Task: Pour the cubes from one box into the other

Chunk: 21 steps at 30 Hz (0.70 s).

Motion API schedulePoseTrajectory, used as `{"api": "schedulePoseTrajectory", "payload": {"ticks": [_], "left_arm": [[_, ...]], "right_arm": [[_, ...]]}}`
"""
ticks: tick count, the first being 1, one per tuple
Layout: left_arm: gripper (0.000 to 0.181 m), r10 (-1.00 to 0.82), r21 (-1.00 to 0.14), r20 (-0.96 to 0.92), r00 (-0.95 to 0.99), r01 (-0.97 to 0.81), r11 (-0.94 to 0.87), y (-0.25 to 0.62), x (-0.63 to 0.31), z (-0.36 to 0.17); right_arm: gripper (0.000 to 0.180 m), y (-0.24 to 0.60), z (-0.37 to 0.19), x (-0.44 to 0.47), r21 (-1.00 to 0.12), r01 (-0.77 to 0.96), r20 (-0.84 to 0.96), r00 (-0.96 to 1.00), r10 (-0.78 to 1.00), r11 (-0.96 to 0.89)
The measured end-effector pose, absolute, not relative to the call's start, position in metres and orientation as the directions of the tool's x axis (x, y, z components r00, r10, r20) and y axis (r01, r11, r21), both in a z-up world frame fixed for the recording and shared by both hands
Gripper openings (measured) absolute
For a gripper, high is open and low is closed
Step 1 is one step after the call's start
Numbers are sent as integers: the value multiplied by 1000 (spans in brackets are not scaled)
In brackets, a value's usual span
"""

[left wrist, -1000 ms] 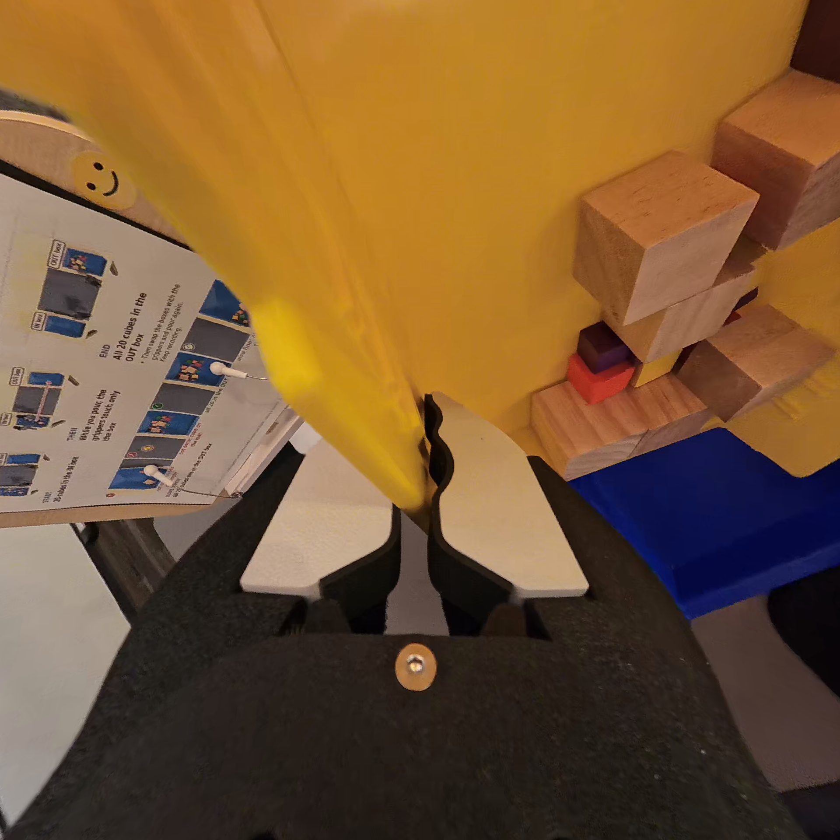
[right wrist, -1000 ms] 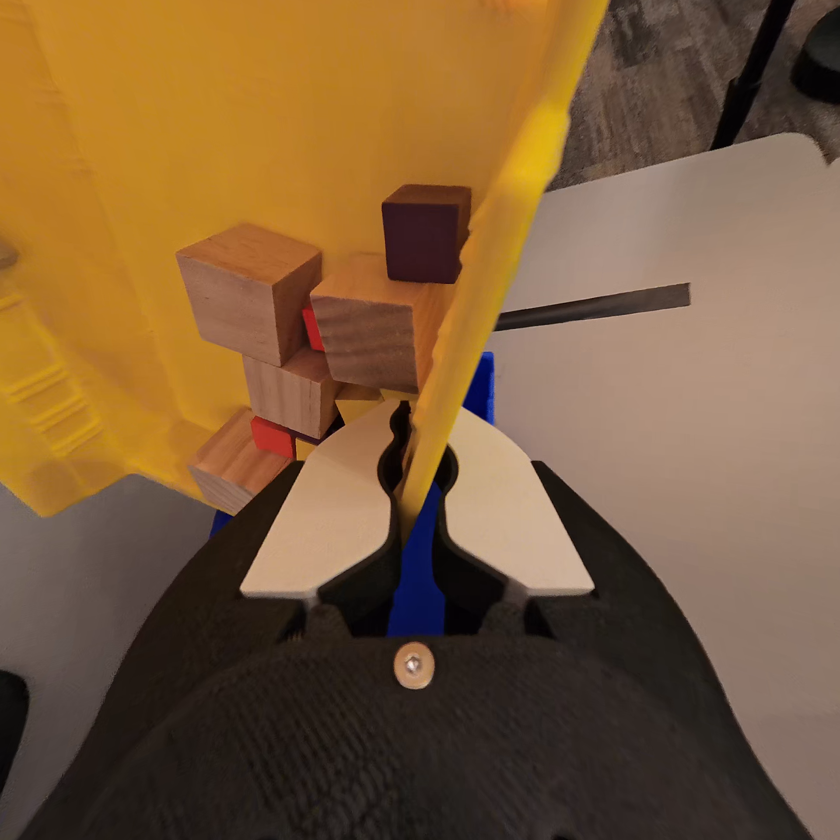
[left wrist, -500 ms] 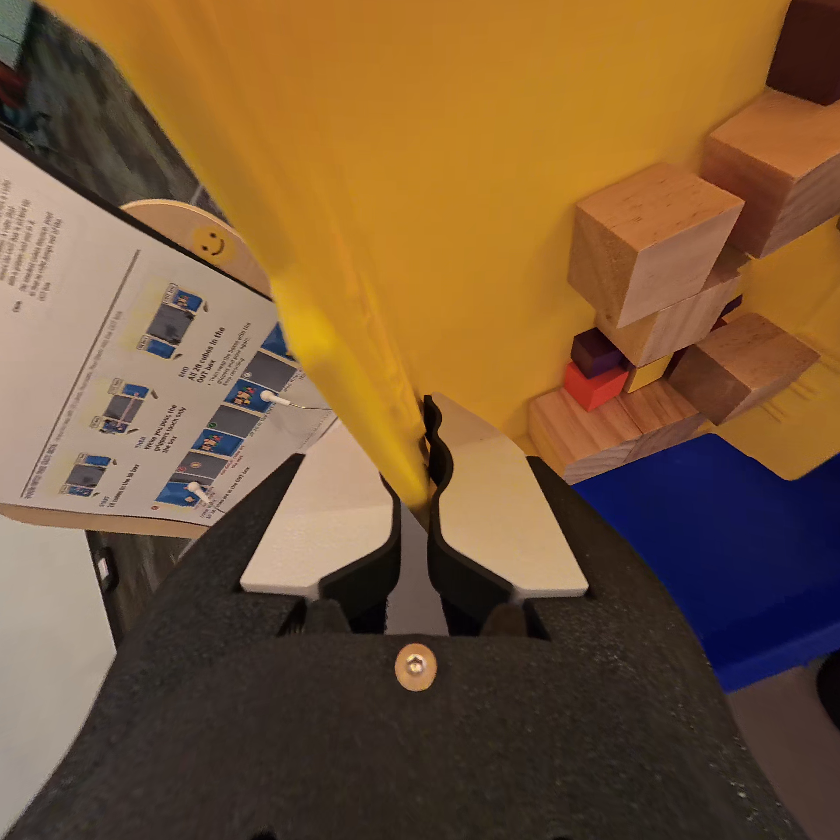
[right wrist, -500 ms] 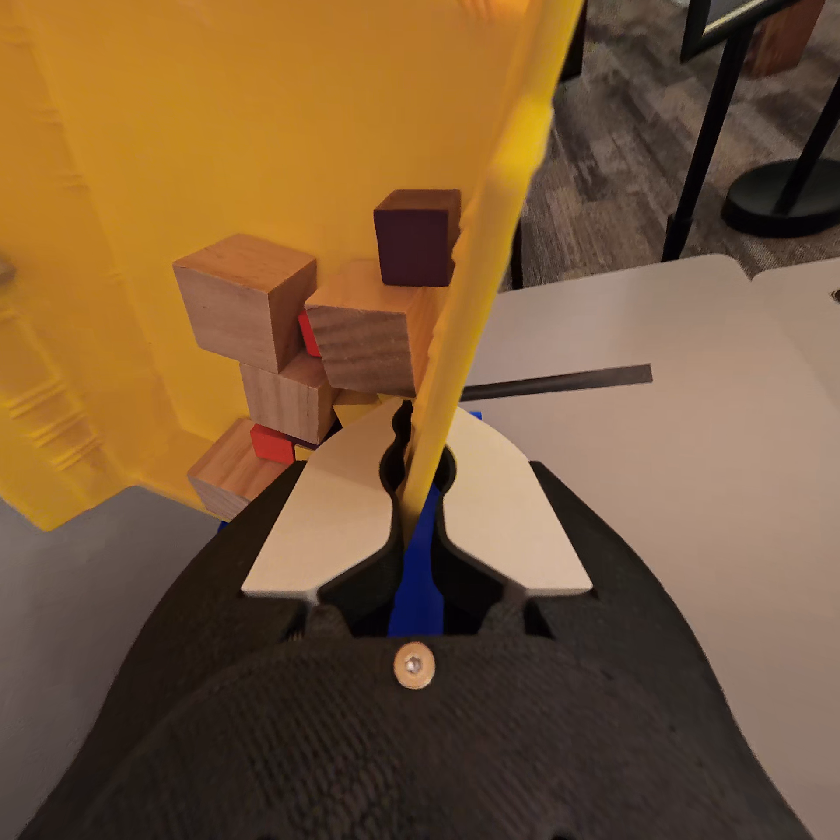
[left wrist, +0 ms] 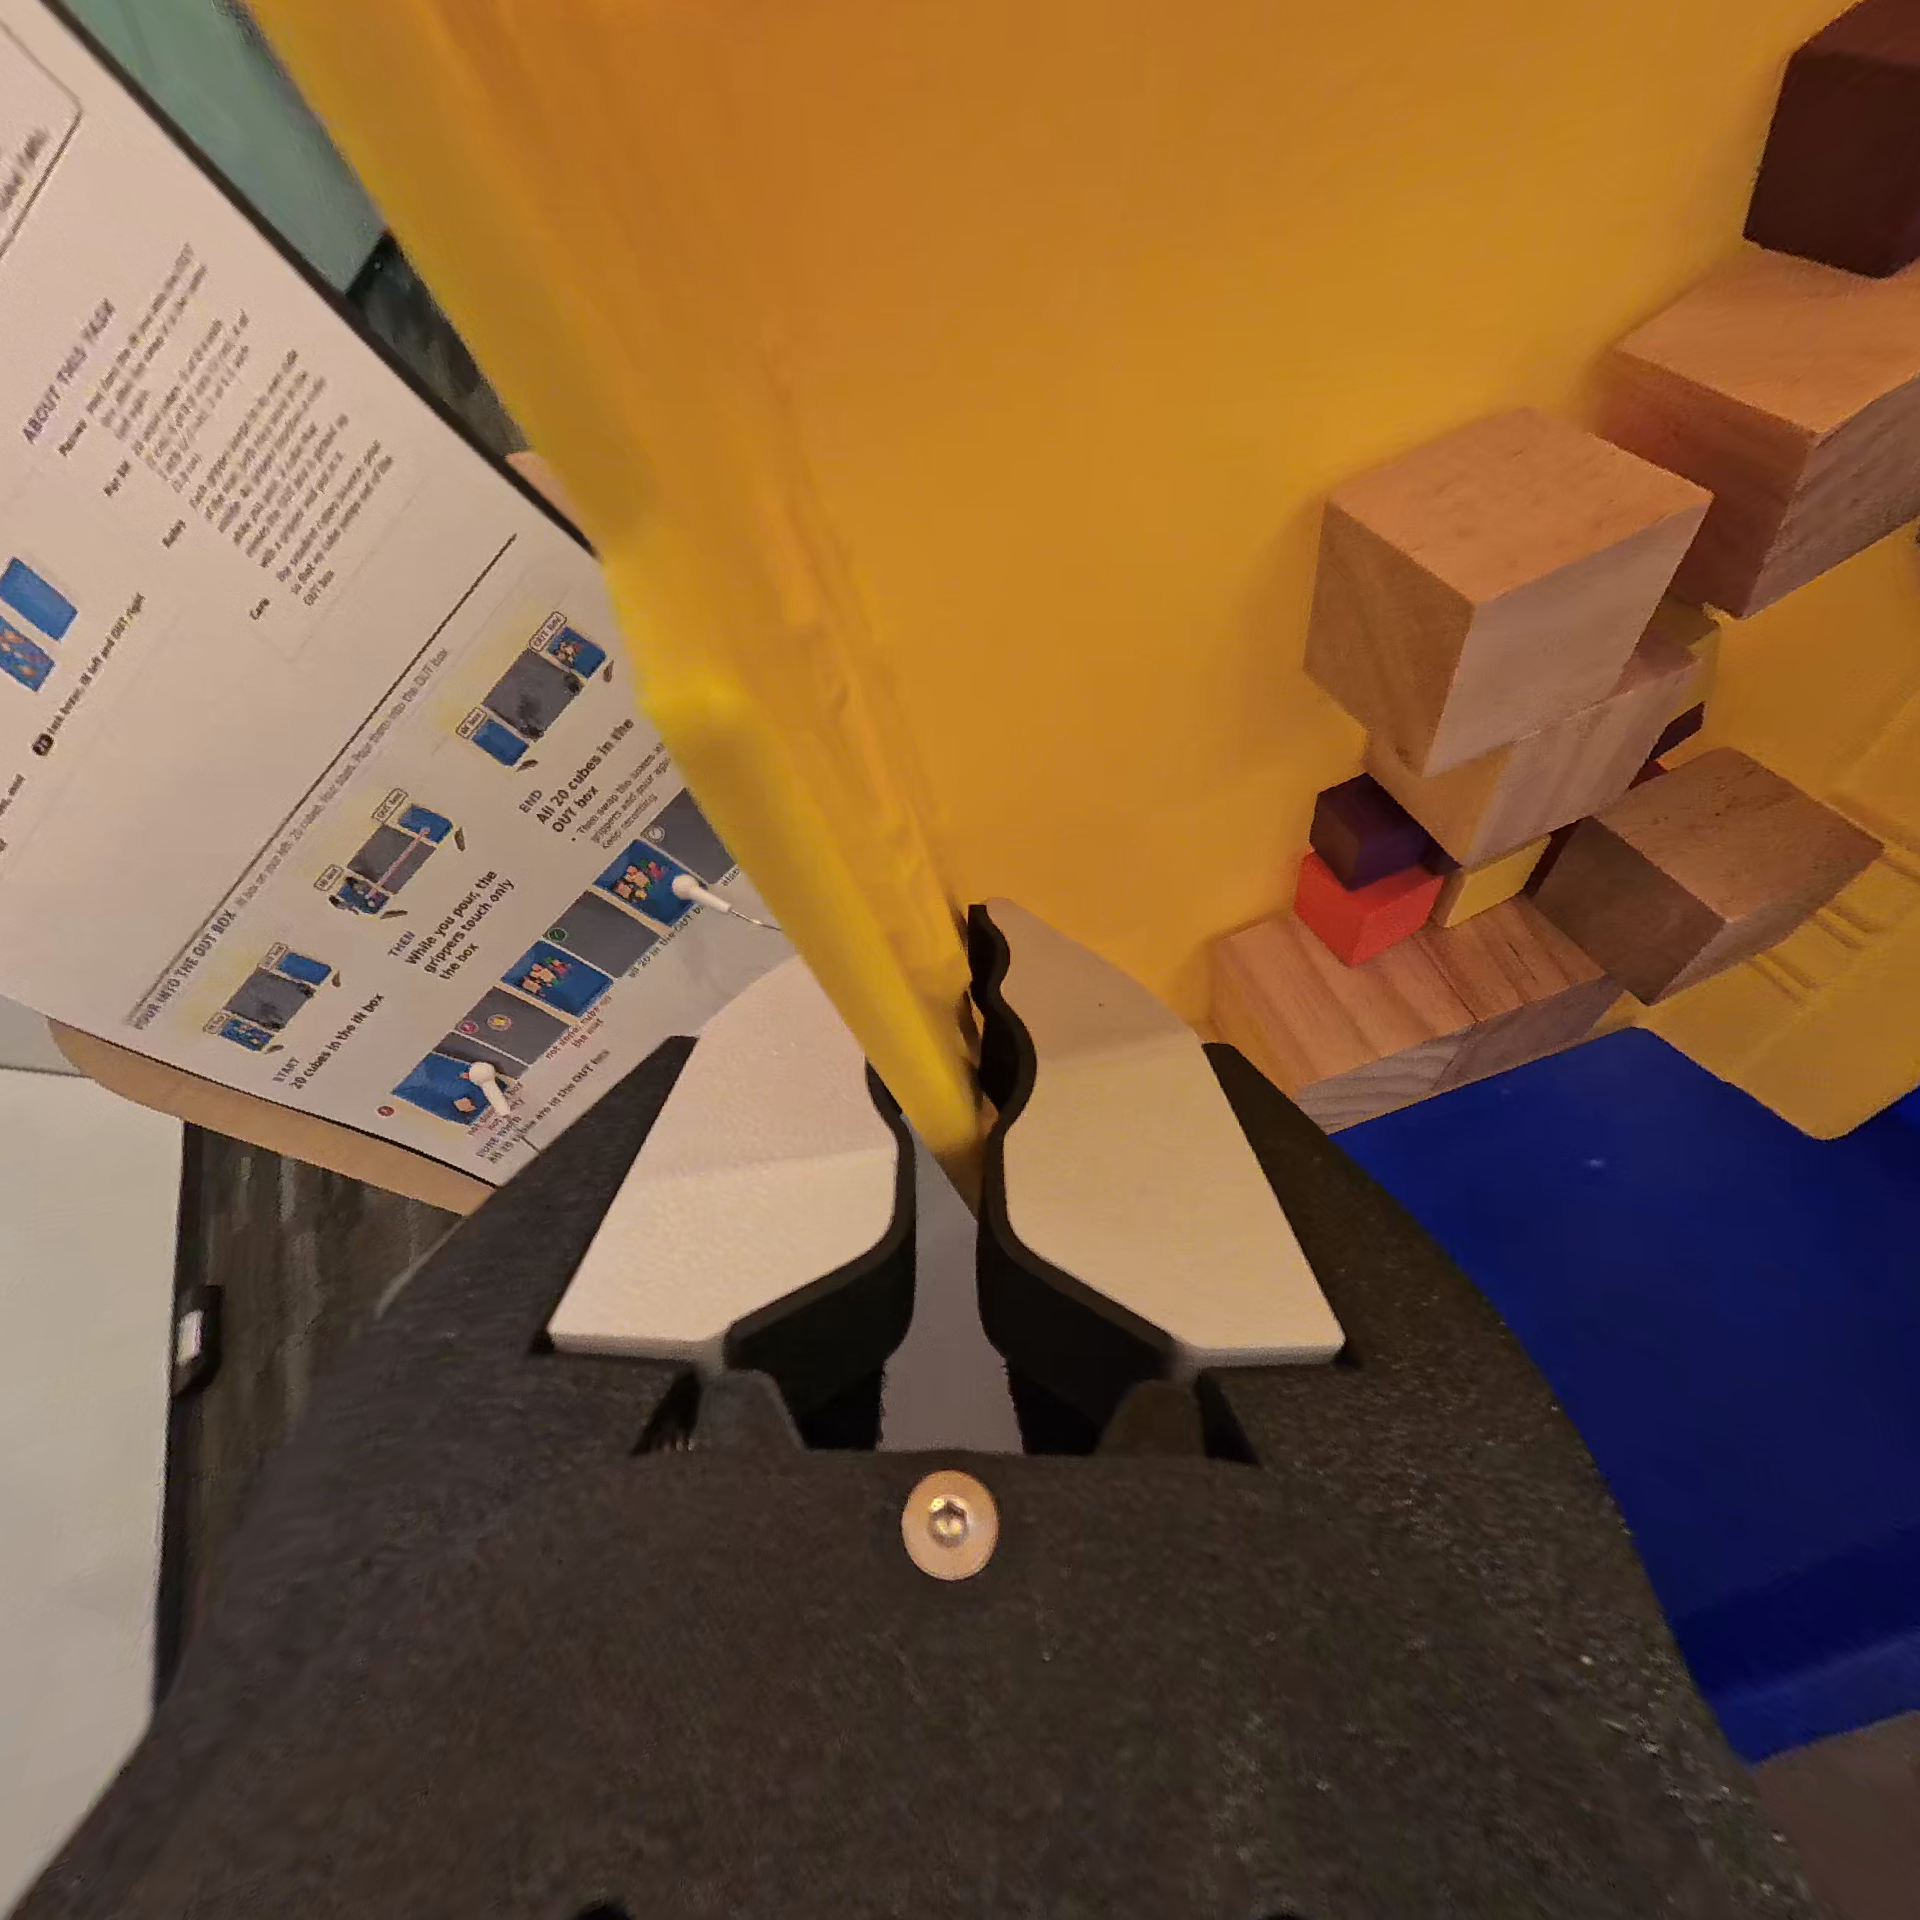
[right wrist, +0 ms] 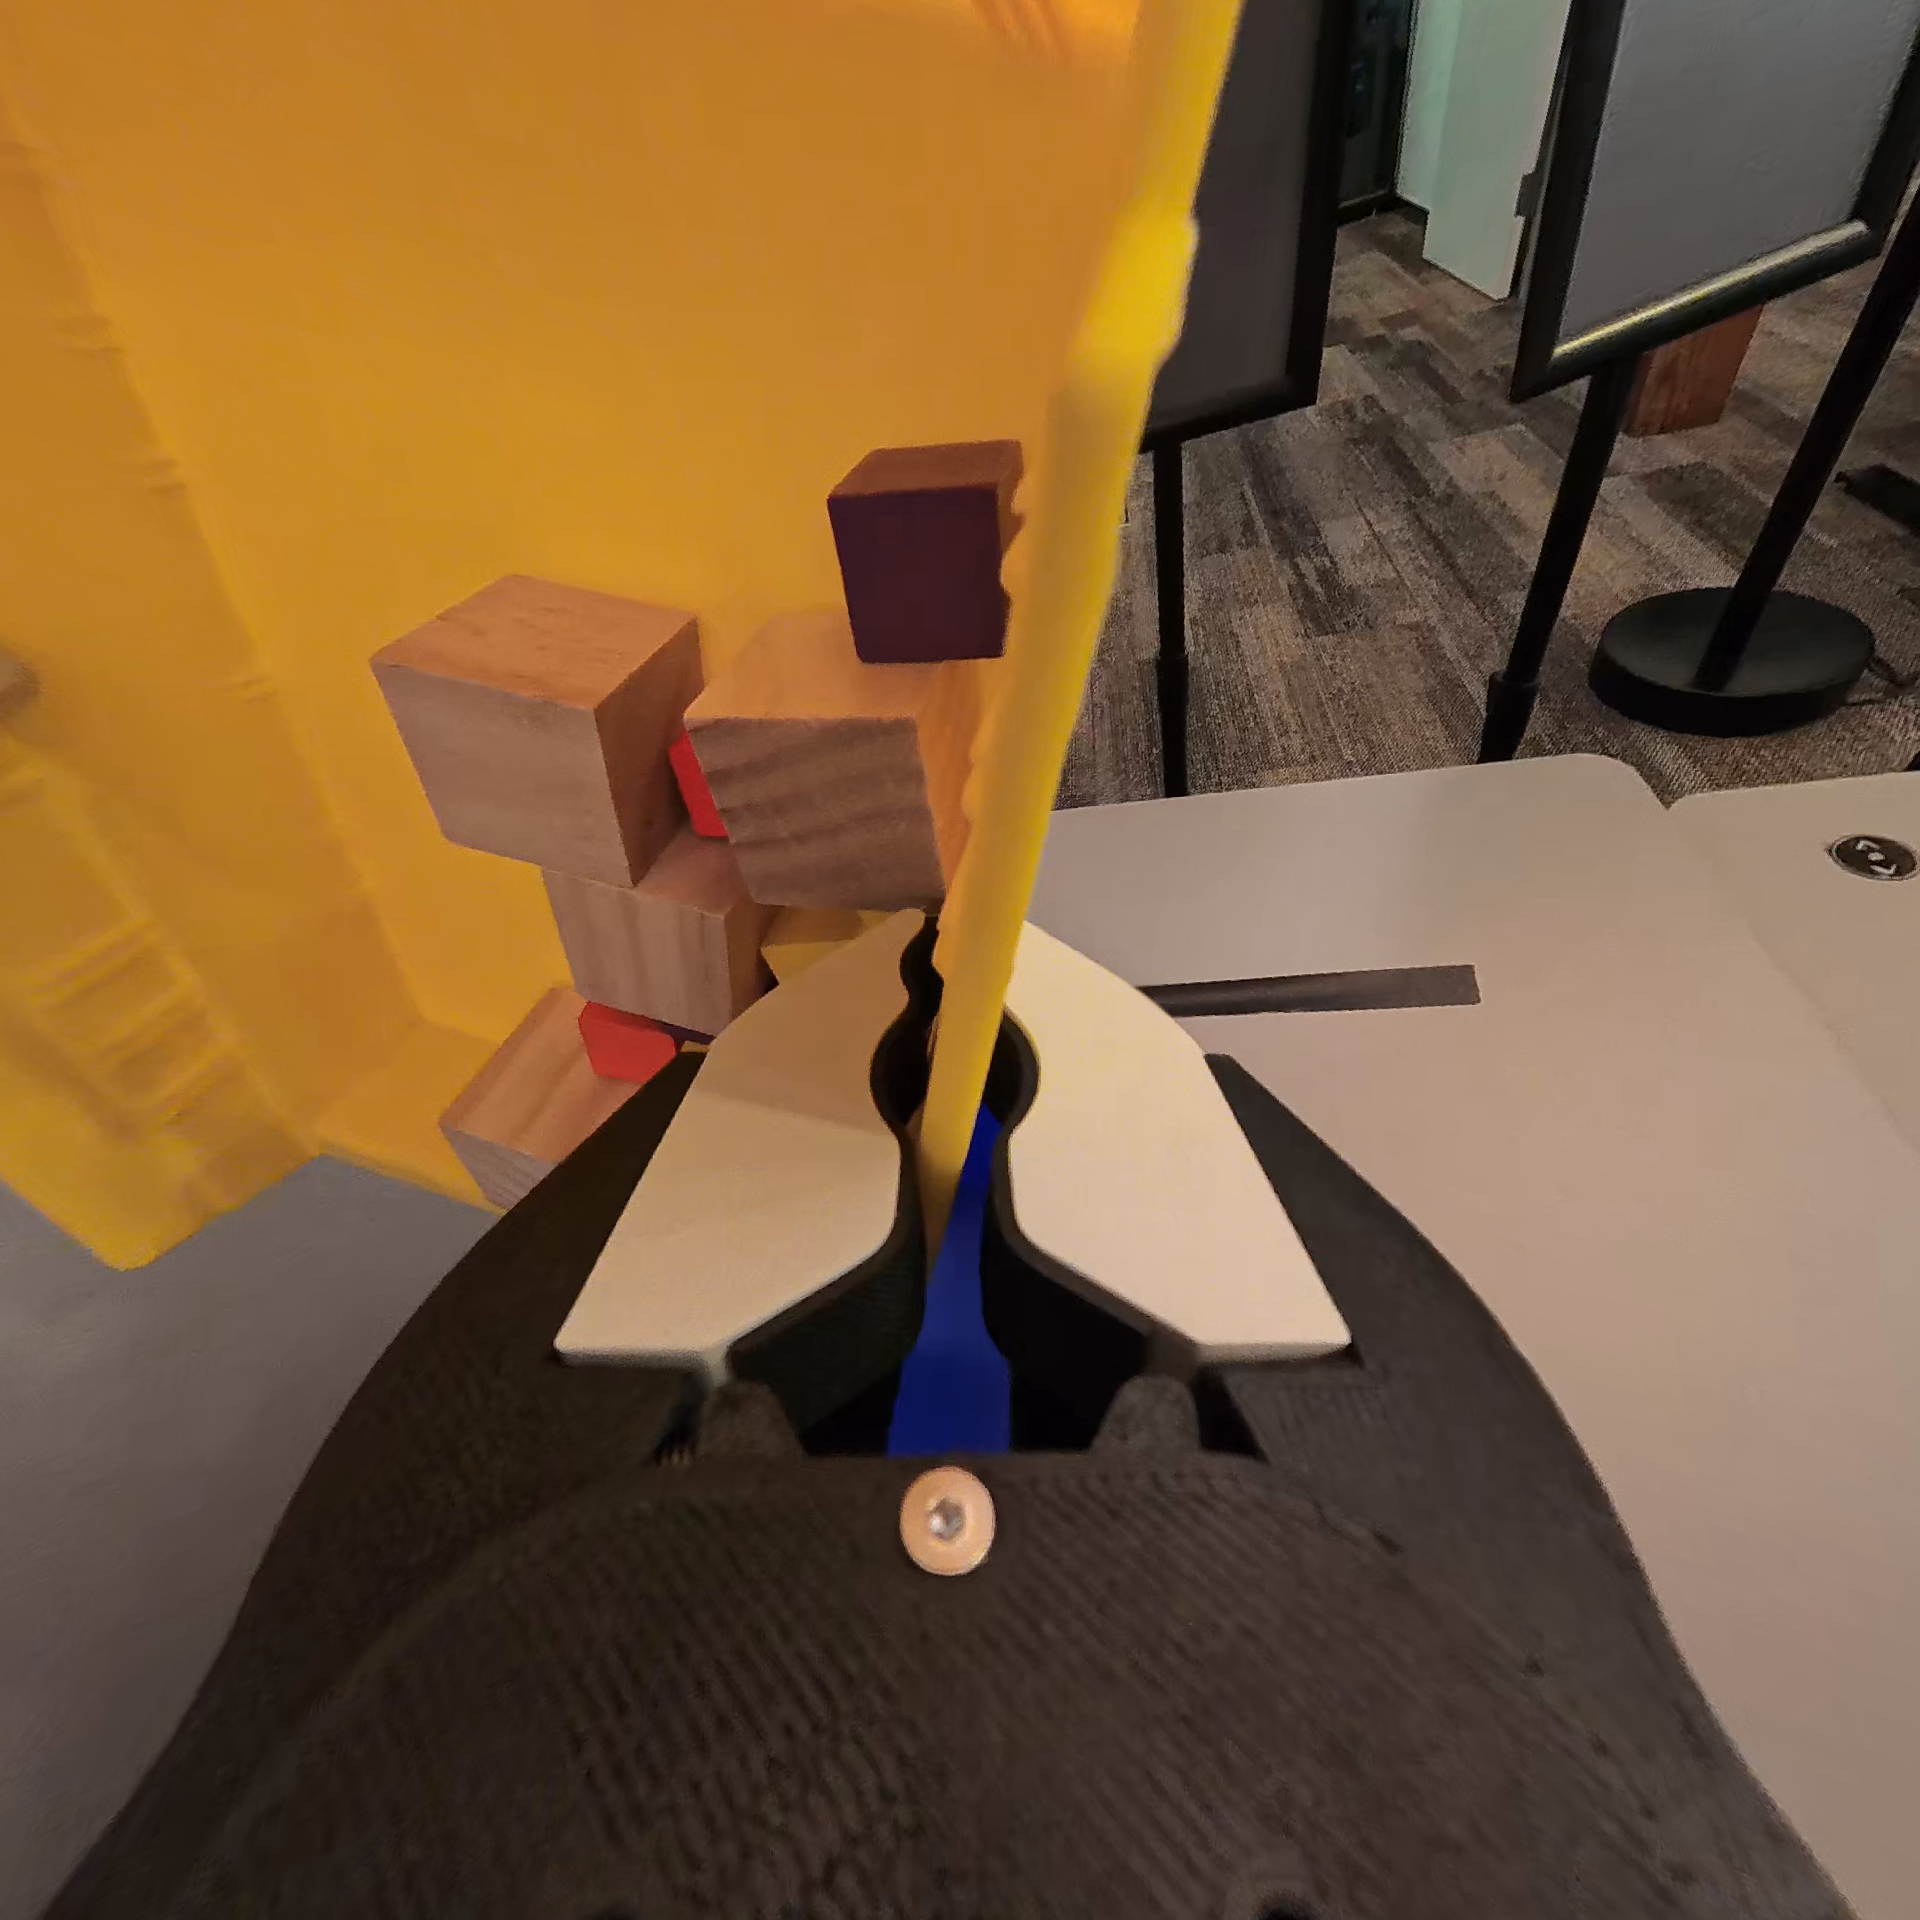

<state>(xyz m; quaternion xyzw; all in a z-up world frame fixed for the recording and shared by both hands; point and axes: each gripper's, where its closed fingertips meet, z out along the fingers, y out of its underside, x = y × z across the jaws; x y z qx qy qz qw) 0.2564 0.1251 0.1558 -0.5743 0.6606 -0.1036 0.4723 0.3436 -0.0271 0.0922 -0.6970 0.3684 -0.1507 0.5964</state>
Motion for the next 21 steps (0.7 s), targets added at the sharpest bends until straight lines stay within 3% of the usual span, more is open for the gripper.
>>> {"api": "schedulePoseTrajectory", "payload": {"ticks": [11, 21], "left_arm": [[6, -910, -844, -359, 207, -489, 222, 137, 233, 147], [6, -908, -844, -373, 189, -475, 248, 141, 239, 138]], "right_arm": [[4, -16, 107, 328, -967, -248, -131, 698, -704, -66], [4, -16, 99, 328, -964, -241, -85, 678, -730, -112]]}}
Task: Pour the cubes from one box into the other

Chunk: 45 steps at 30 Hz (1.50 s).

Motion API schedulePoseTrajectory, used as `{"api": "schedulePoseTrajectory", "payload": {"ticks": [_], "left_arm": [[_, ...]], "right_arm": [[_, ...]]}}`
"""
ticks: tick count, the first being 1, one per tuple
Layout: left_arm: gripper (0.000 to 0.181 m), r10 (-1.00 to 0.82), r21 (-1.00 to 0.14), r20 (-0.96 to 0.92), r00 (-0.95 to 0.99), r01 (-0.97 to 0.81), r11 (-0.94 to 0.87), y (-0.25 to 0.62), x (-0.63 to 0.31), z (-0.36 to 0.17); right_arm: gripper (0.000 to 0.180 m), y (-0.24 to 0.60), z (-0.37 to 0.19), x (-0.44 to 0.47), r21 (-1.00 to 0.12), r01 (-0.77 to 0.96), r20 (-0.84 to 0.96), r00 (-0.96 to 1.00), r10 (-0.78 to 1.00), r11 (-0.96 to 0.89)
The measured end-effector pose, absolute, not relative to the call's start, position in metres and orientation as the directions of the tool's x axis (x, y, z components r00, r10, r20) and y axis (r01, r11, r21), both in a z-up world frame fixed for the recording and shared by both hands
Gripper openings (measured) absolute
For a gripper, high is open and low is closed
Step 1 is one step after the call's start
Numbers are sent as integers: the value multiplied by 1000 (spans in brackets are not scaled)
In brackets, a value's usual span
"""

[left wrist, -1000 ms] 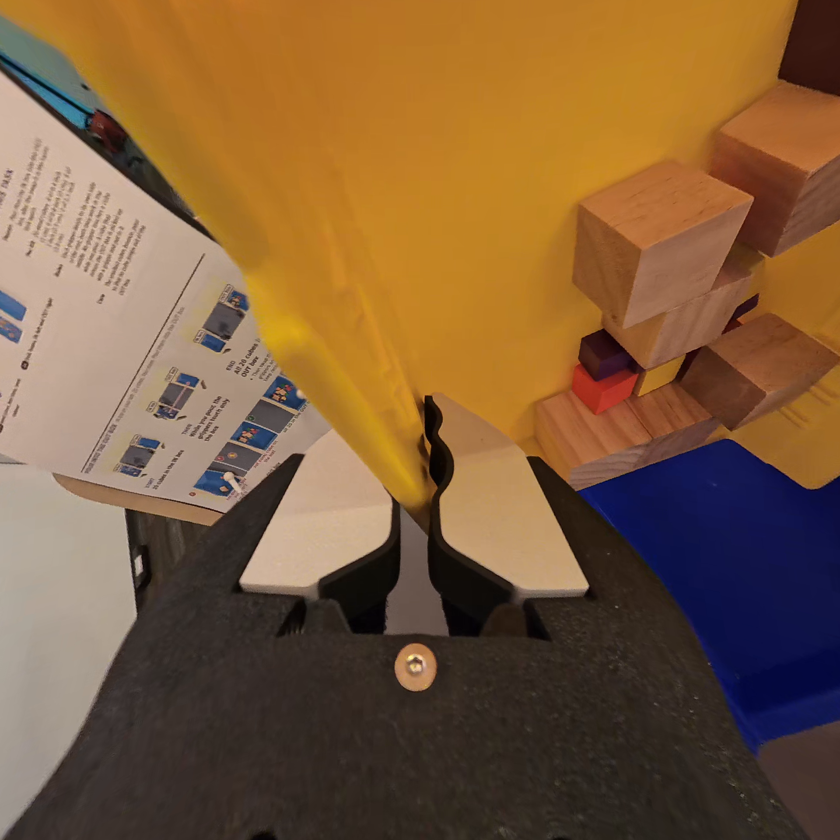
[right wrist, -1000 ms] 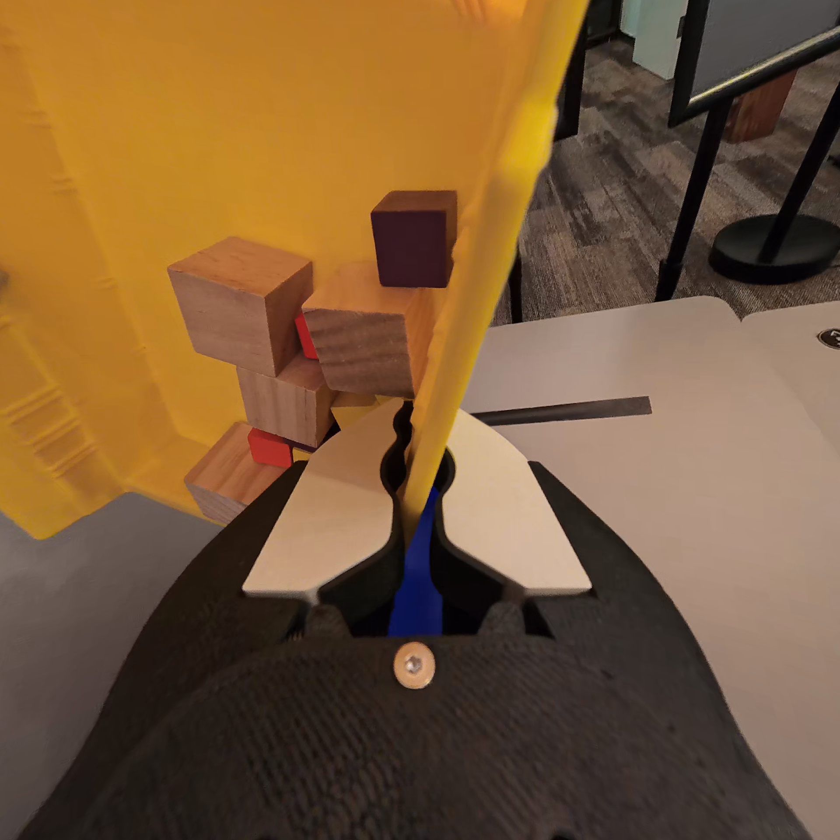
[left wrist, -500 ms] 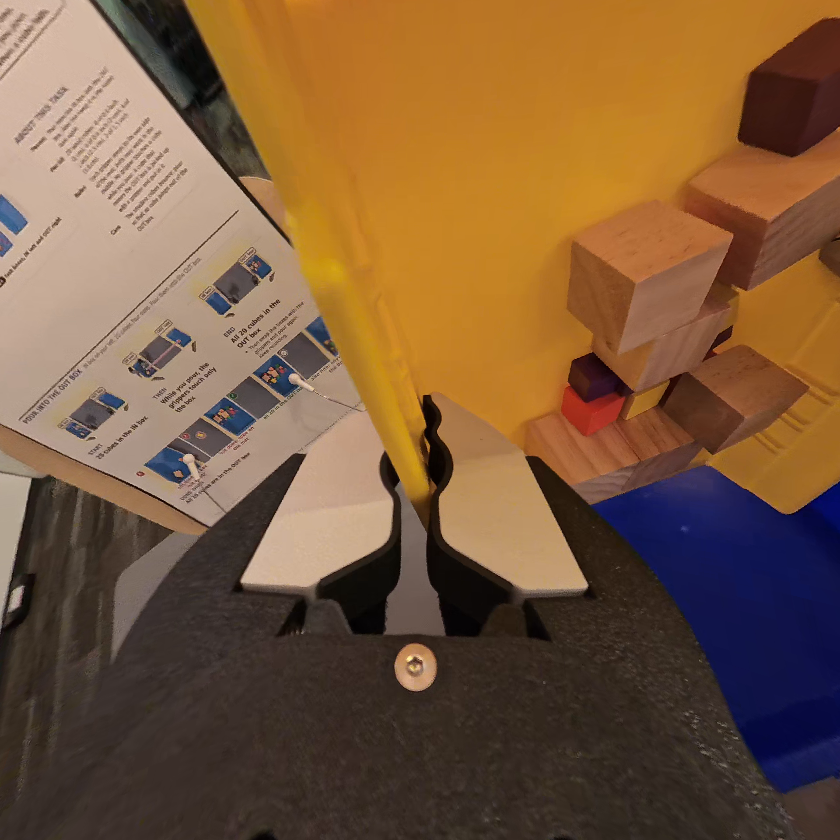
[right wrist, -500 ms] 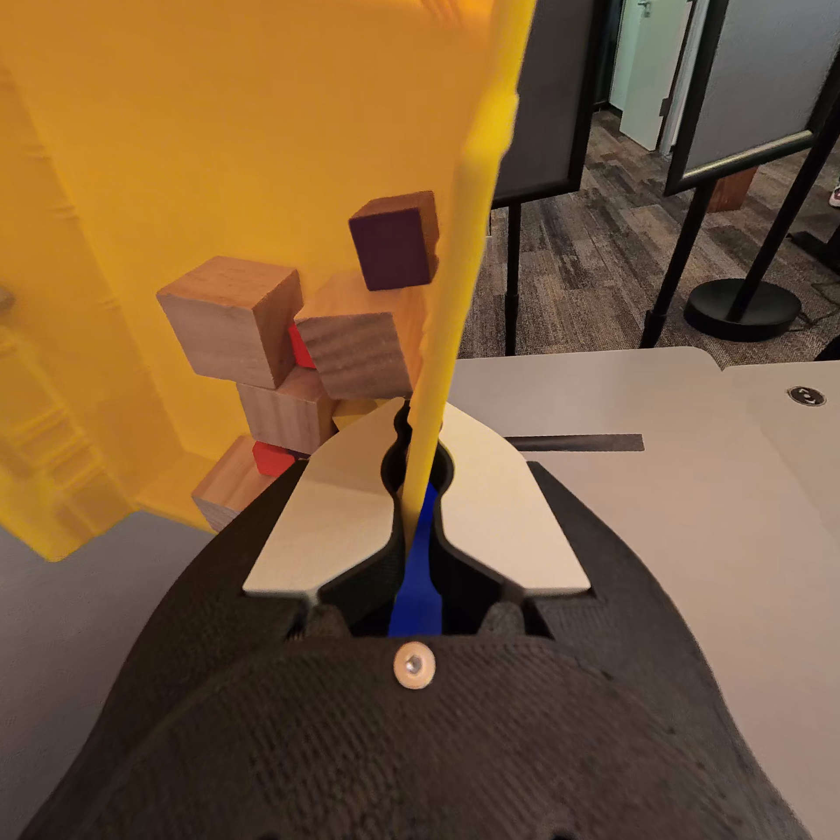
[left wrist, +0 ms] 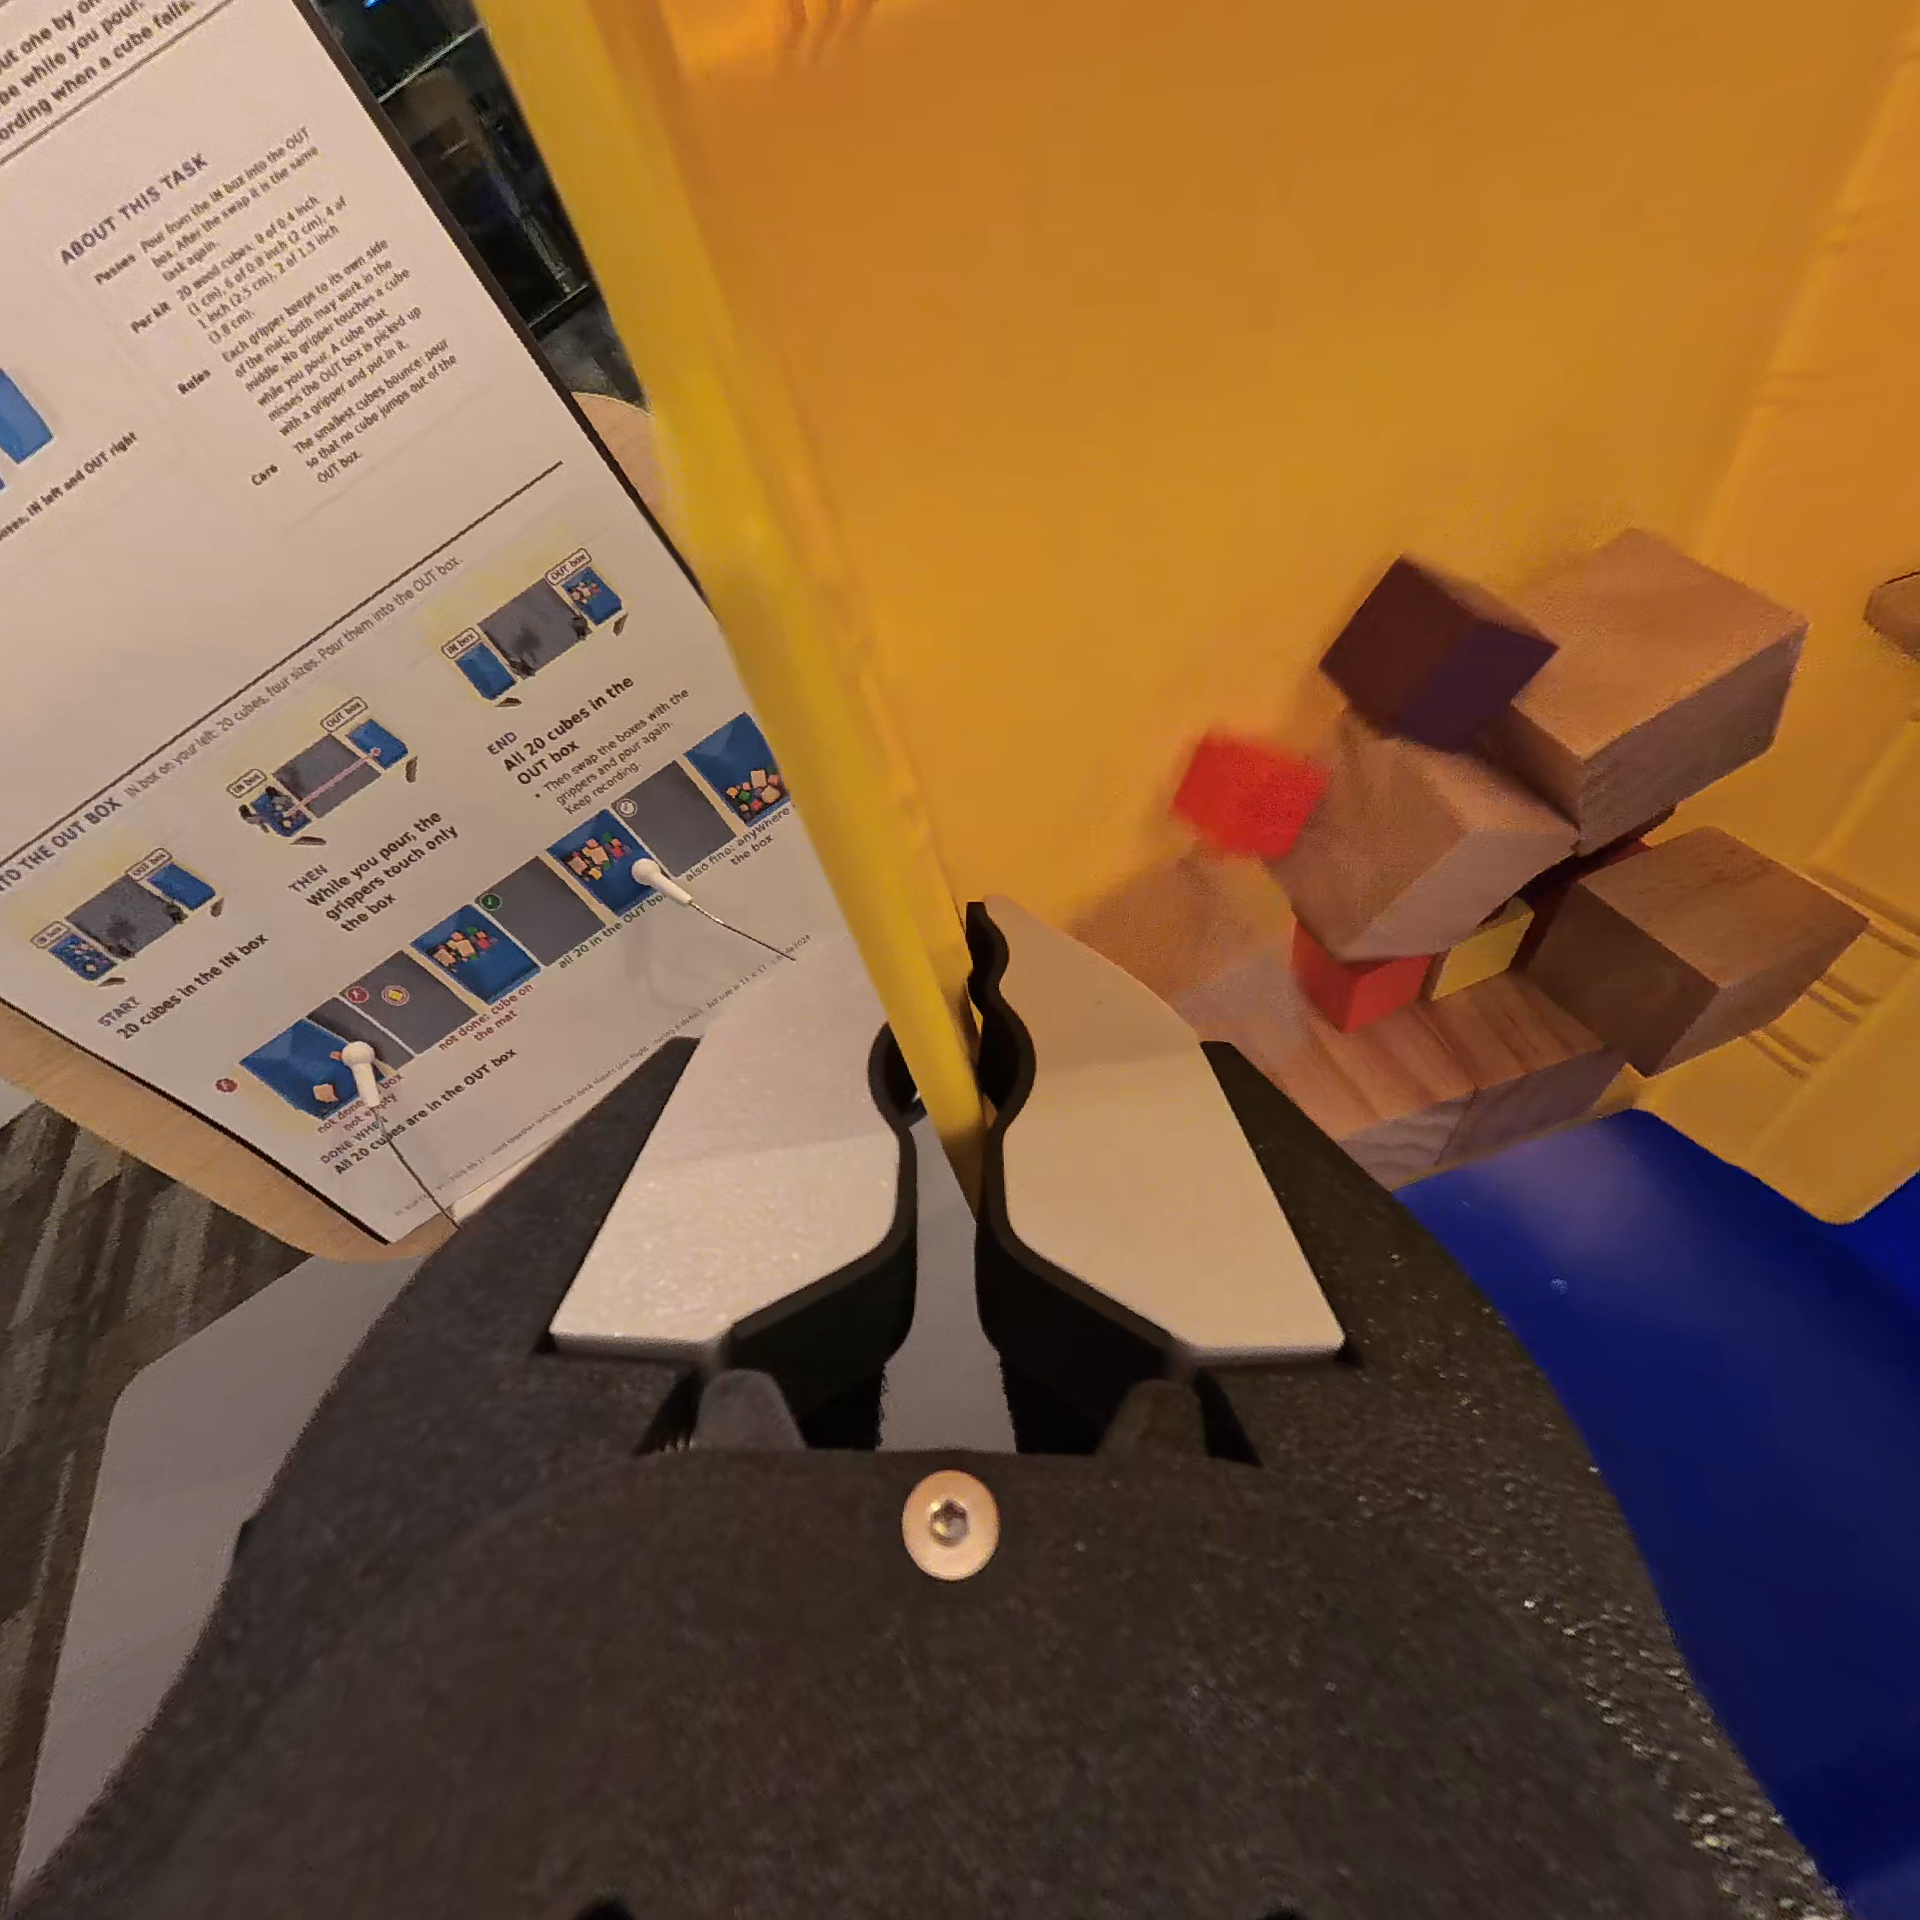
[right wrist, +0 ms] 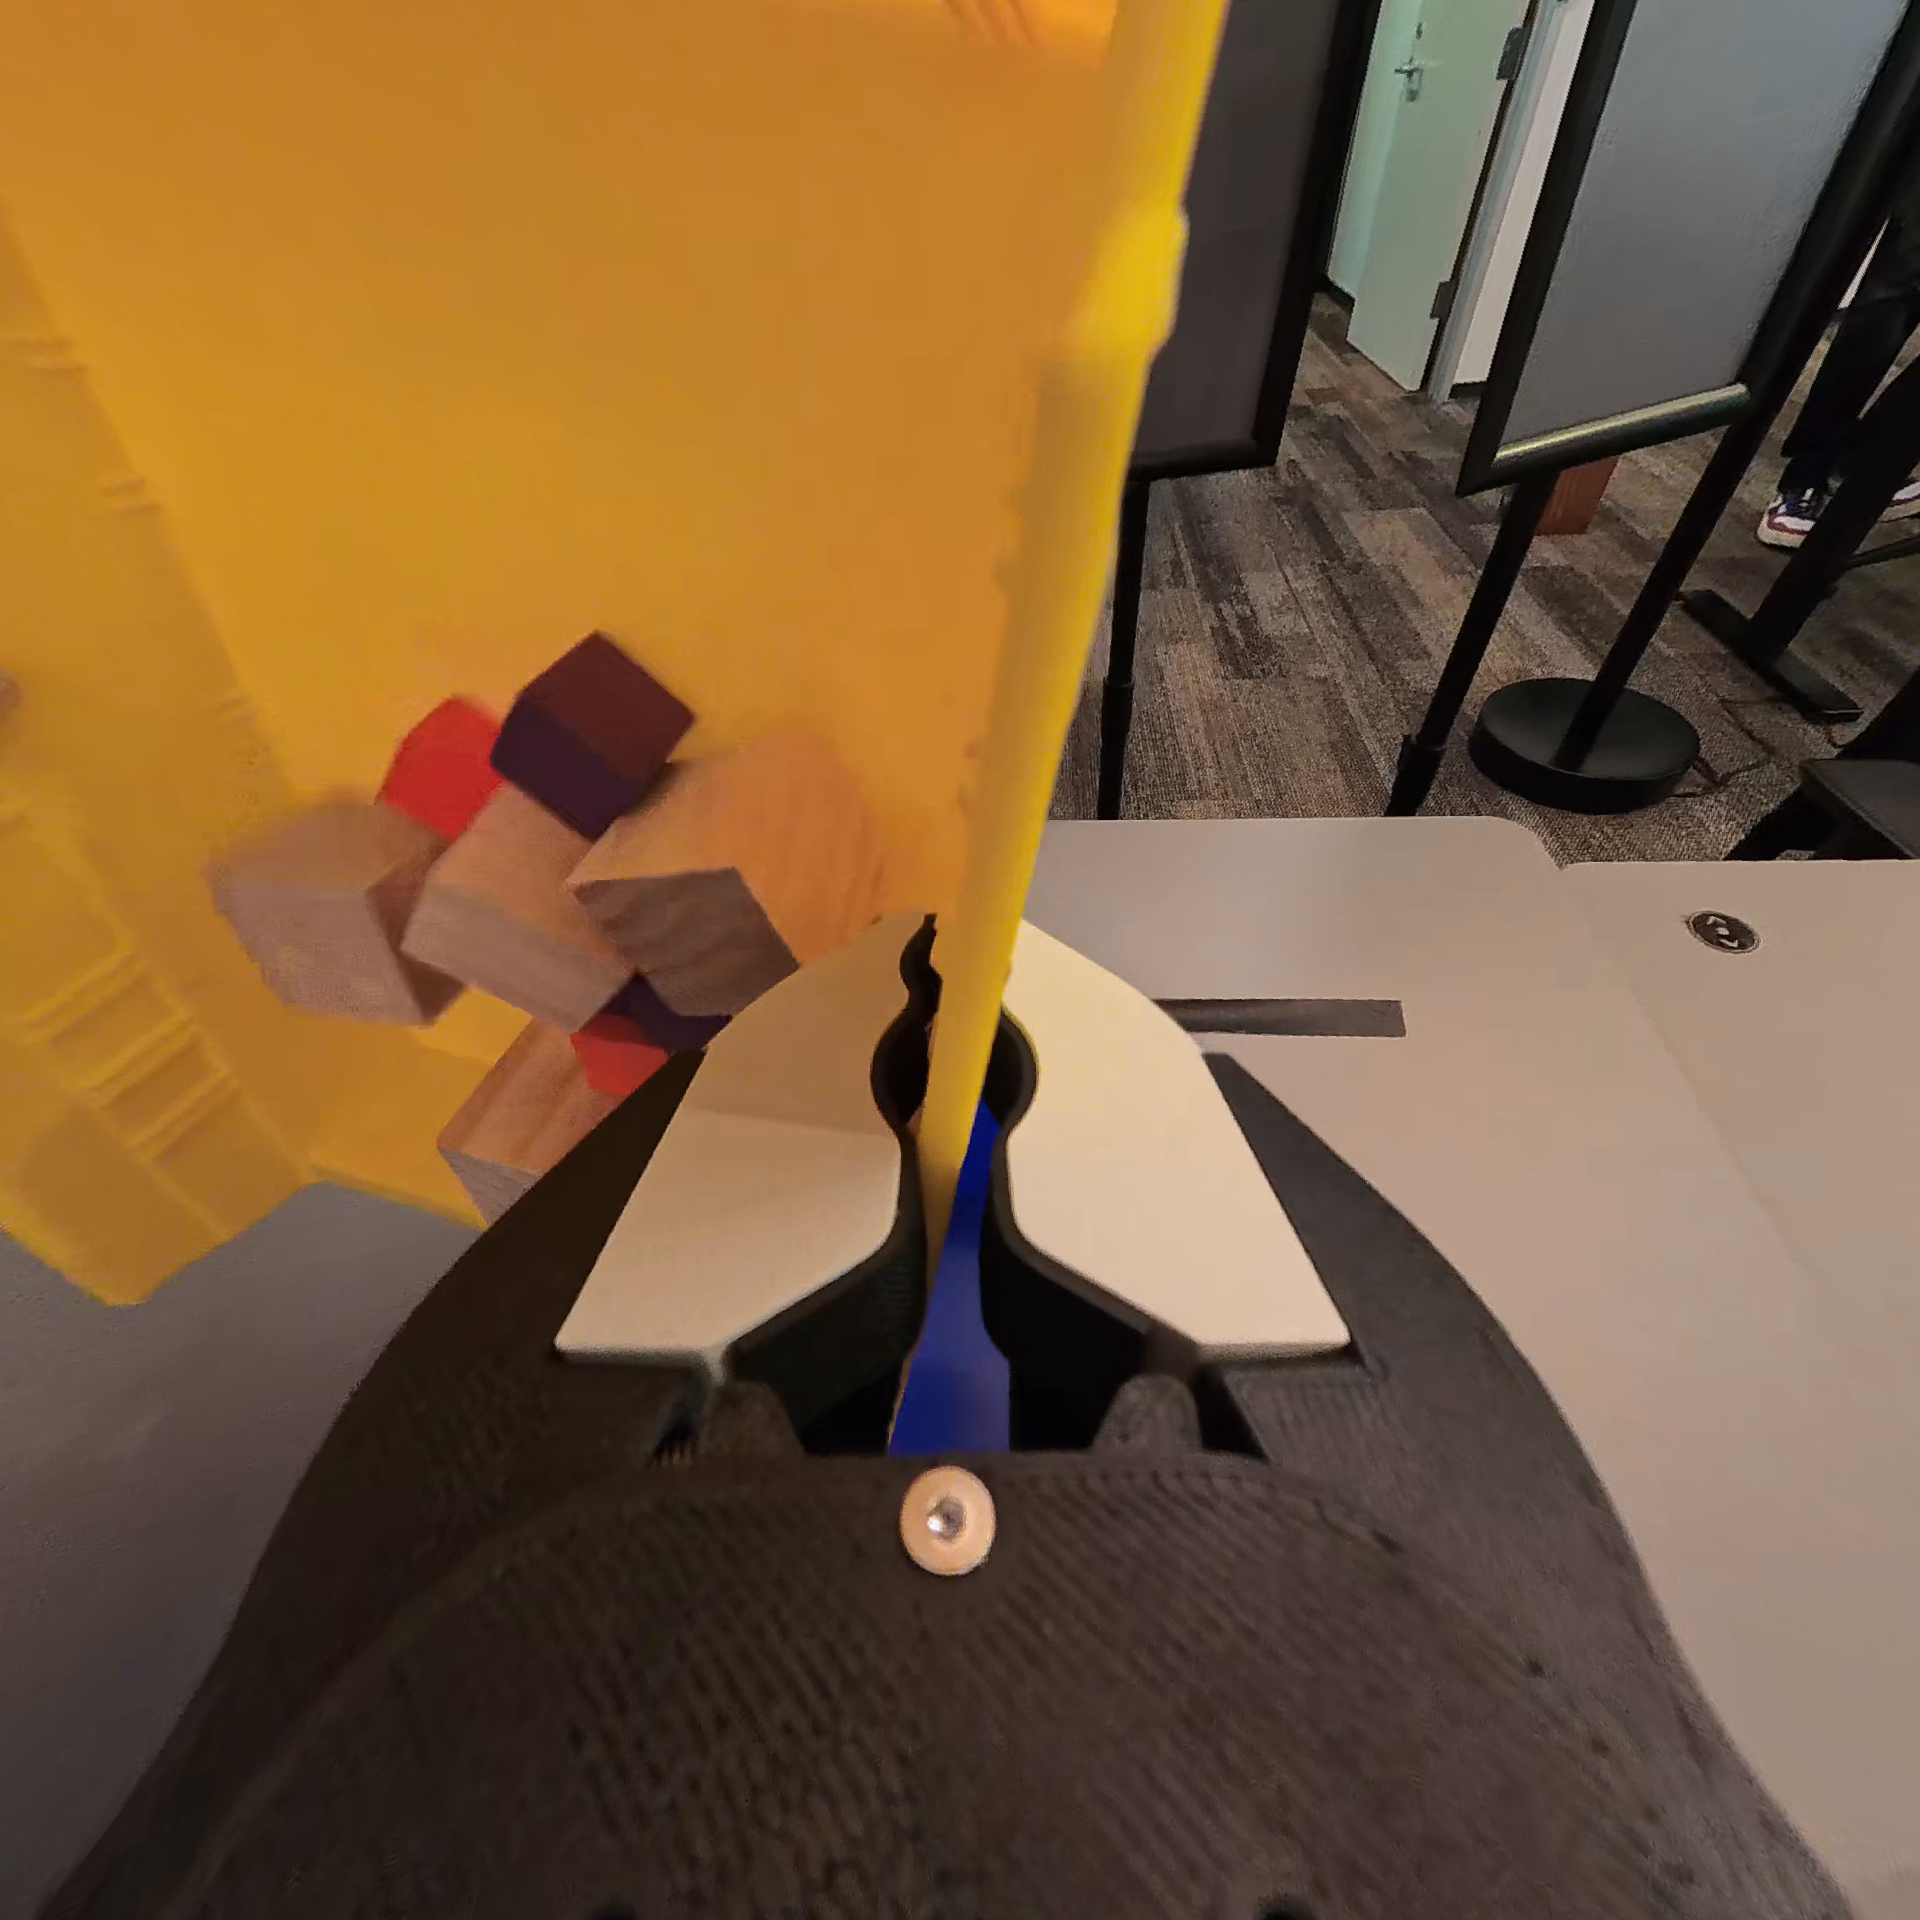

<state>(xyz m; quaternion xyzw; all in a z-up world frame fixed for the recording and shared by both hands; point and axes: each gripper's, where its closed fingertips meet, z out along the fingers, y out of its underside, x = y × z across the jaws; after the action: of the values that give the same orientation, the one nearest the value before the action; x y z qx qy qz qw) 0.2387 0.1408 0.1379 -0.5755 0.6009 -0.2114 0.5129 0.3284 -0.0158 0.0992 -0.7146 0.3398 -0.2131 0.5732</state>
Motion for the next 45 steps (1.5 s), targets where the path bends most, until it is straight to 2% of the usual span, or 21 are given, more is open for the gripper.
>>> {"api": "schedulePoseTrajectory", "payload": {"ticks": [7, 21, 45], "left_arm": [[7, -914, -814, -380, 144, -521, 256, 144, 242, 127], [9, -872, -818, -458, 172, -466, 338, 123, 236, 145], [10, -815, -824, -538, 214, -337, 455, 103, 230, 171]], "right_arm": [[4, -11, 82, 329, -950, -279, -94, 687, -721, -142], [4, -21, 87, 331, -945, -322, -197, 702, -684, -58], [4, -29, 105, 334, -963, -226, -265, 728, -632, 144]]}}
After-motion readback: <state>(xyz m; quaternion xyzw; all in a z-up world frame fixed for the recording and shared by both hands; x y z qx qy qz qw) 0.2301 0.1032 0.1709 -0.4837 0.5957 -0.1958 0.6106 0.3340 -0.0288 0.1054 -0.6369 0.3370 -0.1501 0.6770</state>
